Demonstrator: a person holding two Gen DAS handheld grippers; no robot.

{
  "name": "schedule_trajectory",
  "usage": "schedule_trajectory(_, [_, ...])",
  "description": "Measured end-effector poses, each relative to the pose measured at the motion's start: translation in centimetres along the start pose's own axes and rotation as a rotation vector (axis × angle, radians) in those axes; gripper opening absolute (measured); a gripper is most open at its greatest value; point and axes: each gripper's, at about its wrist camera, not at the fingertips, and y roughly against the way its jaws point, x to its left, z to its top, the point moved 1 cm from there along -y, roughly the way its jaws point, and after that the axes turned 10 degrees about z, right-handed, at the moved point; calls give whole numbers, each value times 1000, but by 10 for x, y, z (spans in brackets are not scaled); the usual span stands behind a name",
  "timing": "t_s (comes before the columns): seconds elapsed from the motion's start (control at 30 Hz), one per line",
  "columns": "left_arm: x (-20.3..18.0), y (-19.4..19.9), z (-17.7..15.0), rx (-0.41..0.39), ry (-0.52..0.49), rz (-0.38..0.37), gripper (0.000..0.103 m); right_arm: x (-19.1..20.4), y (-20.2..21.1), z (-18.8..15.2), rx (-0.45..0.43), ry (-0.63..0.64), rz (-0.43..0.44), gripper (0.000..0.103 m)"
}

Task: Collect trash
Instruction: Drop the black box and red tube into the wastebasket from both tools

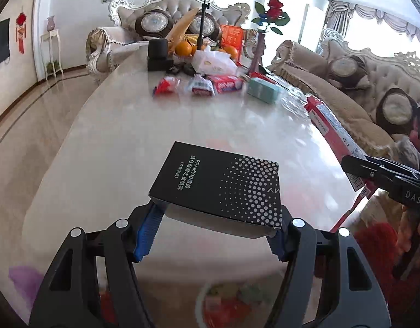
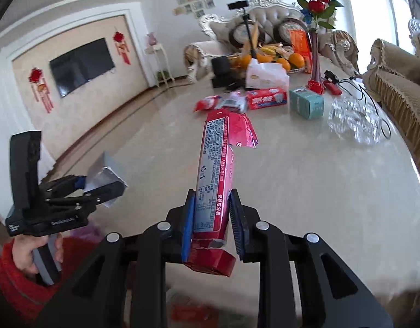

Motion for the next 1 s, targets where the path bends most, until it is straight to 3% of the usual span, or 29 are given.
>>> schedule_trajectory(0.17, [-8, 37, -55, 52, -28, 7, 65, 26, 23, -50, 78, 28, 7, 24])
schedule_trajectory(0.33, [-10, 43, -99, 136, -19, 4, 65, 28, 26, -99, 200, -18, -7, 24])
schedule_trajectory(0.57, [-35, 13, -148, 288, -72, -29, 65, 10, 1, -141, 346, -83, -61, 24])
schedule_trajectory(0.73, [-60, -28, -181, 420, -179, -46, 65, -2, -56, -176, 552, -86, -59, 24])
schedule_trajectory(0.83, [-68, -54, -198, 494, -237, -14, 67, -6, -80, -185, 612, -86, -44, 24])
schedule_trajectory(0.87, [-70, -62, -201, 517, -254, 10, 69, -7, -84, -187, 616, -89, -46, 27])
schedule_trajectory(0.93, [-72, -74, -208, 553, -278, 37, 96, -10, -94, -189, 622, -80, -92, 43])
schedule_trajectory(0.97, [-72, -79, -210, 566, -277, 28, 97, -10, -95, -187, 613, -65, -123, 62])
schedule_trajectory(1.0, [-72, -80, -211, 566, -270, 14, 97, -8, -95, -187, 596, -46, -154, 69])
